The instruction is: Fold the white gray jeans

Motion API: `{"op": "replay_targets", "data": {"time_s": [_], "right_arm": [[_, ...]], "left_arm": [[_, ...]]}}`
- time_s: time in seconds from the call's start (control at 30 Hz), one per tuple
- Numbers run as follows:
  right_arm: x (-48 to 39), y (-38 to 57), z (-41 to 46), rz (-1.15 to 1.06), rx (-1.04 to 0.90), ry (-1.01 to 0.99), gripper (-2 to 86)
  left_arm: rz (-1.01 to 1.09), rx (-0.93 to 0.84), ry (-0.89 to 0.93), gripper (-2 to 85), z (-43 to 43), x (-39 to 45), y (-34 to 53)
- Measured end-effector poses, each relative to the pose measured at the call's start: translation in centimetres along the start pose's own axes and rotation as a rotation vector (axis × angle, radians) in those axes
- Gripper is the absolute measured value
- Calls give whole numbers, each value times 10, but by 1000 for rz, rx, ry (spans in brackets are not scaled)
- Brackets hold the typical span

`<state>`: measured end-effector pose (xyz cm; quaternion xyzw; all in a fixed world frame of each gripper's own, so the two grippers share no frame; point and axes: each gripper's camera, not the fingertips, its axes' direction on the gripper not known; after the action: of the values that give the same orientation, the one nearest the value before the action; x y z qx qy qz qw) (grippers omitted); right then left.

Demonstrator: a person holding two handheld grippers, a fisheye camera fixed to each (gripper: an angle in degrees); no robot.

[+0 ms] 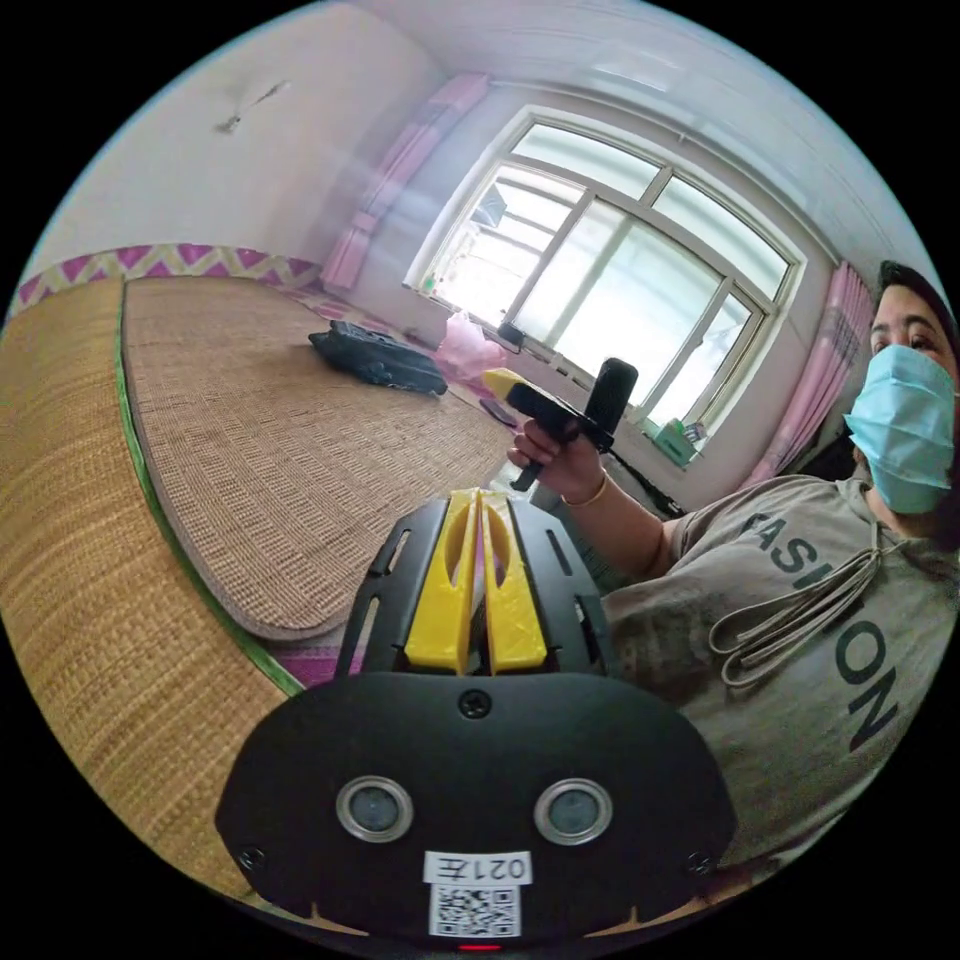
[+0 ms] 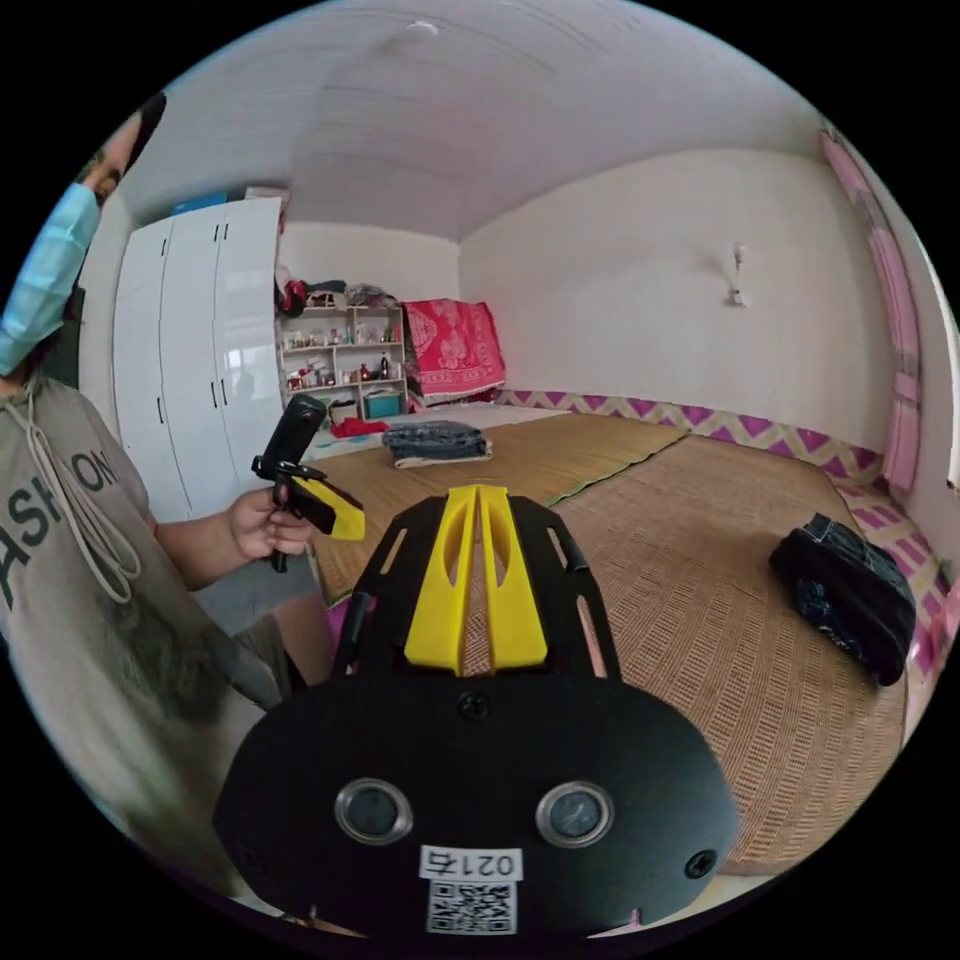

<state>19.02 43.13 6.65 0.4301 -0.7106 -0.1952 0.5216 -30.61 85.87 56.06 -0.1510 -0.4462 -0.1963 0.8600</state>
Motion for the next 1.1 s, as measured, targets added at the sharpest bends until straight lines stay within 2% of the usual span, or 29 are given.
{"op": "replay_targets", "data": {"time_s": [0.3,0.53,0.67,0.77,0.9,0.97,1.1], "right_arm": [[-46,-126,48,-156,-64,-81,-6],[-38,-224,139,-211,-100,-145,6],[-35,-301,234,-233,-123,-230,-2],[-42,-364,327,-275,-197,-275,-8],[-68,-441,487,-401,-310,-293,-7],[-85,-469,555,-495,-345,-289,-2],[-124,-536,703,-624,-364,-271,50]], "left_arm": [[-41,78,-51,-9,-95,68,53],[58,183,-333,-10,-189,80,109],[48,384,-505,-10,-259,36,159],[-90,423,-535,-10,-310,-22,186],[-174,502,-443,-10,-357,-77,223],[-209,552,-320,-9,-371,-99,243],[-191,626,-208,-9,-385,-107,274]]}}
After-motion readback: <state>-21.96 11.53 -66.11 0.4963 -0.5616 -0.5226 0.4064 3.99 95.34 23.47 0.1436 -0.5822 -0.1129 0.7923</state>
